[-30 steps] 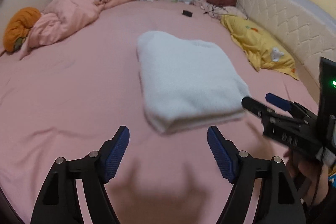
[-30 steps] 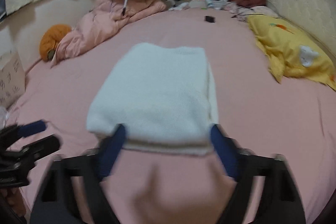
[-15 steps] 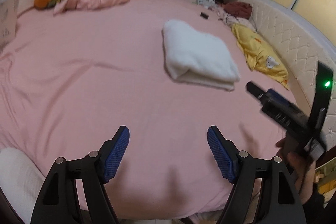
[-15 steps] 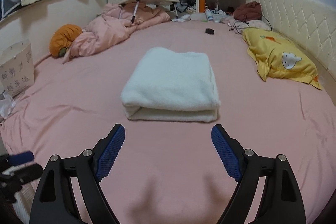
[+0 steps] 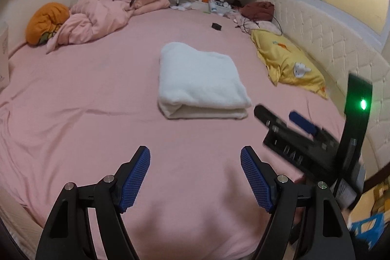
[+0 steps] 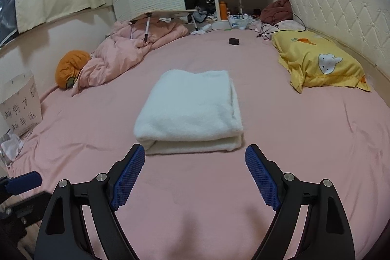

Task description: Fold clothes

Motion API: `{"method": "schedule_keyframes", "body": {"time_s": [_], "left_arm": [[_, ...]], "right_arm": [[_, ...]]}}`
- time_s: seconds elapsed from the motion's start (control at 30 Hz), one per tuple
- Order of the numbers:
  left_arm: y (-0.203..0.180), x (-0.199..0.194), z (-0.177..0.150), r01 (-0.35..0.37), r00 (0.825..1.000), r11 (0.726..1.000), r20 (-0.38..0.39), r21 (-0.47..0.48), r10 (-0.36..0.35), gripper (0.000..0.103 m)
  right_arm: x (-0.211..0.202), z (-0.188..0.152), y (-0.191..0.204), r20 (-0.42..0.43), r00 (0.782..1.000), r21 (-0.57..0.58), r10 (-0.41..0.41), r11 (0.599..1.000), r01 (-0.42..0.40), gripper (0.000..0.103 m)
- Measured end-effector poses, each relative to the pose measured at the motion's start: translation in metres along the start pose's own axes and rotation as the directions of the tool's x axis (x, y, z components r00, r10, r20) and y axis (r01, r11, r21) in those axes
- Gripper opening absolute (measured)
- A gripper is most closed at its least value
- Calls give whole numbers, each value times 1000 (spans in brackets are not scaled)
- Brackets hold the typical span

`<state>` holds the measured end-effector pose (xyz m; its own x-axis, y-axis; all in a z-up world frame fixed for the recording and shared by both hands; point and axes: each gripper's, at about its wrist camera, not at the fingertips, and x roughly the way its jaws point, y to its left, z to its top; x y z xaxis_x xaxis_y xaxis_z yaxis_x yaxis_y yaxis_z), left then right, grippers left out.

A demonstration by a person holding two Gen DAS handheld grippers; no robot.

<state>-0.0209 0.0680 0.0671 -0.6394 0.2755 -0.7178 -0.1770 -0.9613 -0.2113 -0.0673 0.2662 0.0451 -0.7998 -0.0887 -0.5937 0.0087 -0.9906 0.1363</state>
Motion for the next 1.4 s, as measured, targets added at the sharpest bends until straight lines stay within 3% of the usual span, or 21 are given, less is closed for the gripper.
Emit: {"method": "schedule_keyframes", "body": {"time_s": [0.13,0.23,0.33,0.5,0.63,0.8,1.0,1.17,1.23,1.33,1.4], "left_arm": [[-19,6,22,15,1000,1000,-4,21,-15,77],[-26,14,34,64,998,996,-2,63,-64,78],[-20,37,33,89,996,993,-27,74,-87,78],[3,69,29,109,991,990,-93,89,-100,78],[26,92,29,91,990,990,-116,111,-78,78],[40,119,38,73,992,993,-108,96,-62,78],[50,146,50,67,985,987,-167,149,-42,78],[66,142,46,48,994,976,-101,212,-27,78],[77,139,41,18,997,984,-78,179,-4,78],[91,138,36,52,993,998,-110,43,-47,78],[88,134,38,60,994,997,-90,48,-56,78]], "right_arm": [[4,-7,-14,9,1000,0,4,1000,-4,85],[9,-15,-22,-12,1000,-33,13,999,-13,85],[14,-21,-24,-35,999,-94,-35,995,31,85],[16,-21,-19,-65,997,-26,-45,999,43,85],[20,-12,1,-51,995,-93,-87,992,82,85],[39,-3,19,-89,991,-107,-96,991,87,85],[51,9,35,-134,982,-109,-137,986,122,84],[52,5,50,-130,978,-106,-161,983,148,84],[53,1,56,-133,975,-113,-176,980,162,84],[49,-1,59,-135,973,-92,-186,980,175,84],[44,0,60,-145,969,-85,-202,978,191,84]]}}
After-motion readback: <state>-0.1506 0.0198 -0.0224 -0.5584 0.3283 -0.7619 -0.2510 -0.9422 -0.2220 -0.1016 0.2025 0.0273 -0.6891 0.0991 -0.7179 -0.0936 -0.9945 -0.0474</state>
